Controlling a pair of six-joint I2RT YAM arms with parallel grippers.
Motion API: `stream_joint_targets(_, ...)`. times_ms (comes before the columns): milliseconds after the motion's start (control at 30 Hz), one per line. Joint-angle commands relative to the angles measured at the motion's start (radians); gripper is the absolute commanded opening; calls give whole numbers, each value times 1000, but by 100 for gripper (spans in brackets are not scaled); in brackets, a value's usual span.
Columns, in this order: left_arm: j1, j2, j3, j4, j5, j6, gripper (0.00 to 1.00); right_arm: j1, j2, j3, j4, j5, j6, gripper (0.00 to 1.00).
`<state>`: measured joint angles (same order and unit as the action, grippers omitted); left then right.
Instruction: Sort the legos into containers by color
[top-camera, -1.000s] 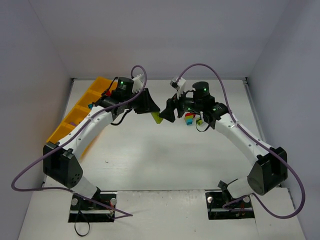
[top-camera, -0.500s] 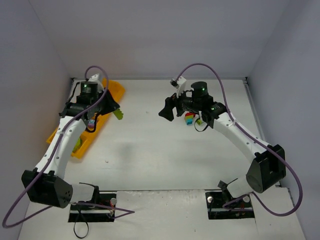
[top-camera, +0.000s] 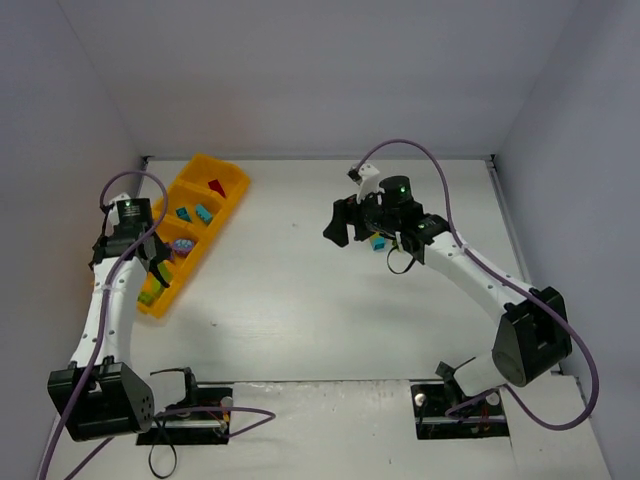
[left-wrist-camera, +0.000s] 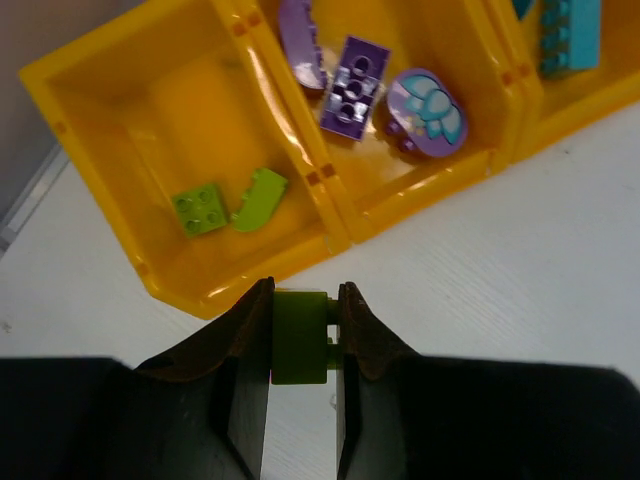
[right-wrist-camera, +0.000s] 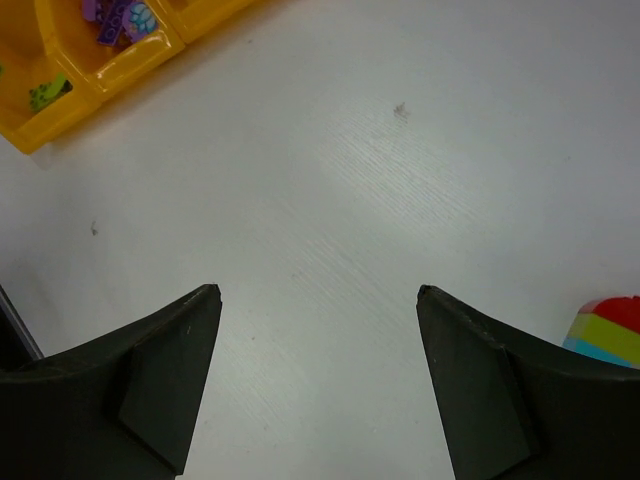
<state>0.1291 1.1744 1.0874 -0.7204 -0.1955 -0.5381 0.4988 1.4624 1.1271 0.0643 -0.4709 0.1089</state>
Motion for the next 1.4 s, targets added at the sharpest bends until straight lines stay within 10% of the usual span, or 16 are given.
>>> stream_joint_targets(0, 52, -6, 0, 73, -102, 10, 0, -3, -62, -27, 75, 54, 57, 75)
stream_joint_targets(200, 153, 102, -8, 200, -133, 44, 0, -46, -97, -102, 92, 165, 150, 75)
stream_joint_targets(767, 175, 151, 41, 151, -113, 7, 64, -215, -65, -113, 28, 406, 295, 71)
stream_joint_targets(1367, -148, 45, 157, 47, 234, 63, 68, -184, 318, 69, -41, 419, 209, 70)
